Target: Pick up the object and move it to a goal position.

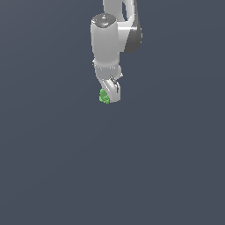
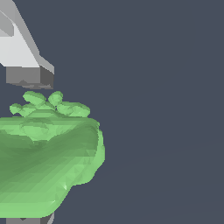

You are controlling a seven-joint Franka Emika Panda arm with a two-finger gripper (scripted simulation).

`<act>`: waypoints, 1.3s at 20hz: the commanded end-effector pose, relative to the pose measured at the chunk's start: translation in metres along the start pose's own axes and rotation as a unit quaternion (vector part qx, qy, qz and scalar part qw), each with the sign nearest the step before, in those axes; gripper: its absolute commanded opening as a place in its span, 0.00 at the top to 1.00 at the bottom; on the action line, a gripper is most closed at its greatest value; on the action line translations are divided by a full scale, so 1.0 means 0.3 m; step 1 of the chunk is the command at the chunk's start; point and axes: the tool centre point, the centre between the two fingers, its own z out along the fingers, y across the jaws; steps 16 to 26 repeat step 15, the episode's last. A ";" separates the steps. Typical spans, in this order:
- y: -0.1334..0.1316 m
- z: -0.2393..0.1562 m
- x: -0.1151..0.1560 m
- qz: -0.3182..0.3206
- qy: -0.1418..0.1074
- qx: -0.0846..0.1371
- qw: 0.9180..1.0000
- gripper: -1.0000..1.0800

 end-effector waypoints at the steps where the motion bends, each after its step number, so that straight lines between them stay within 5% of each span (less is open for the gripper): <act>1: 0.040 -0.038 0.002 0.000 0.000 0.000 1.000 1.00; 10: 0.118 -0.121 0.009 0.000 0.001 0.000 1.000 1.00; 26: 0.124 -0.132 0.010 0.000 0.001 0.000 1.000 1.00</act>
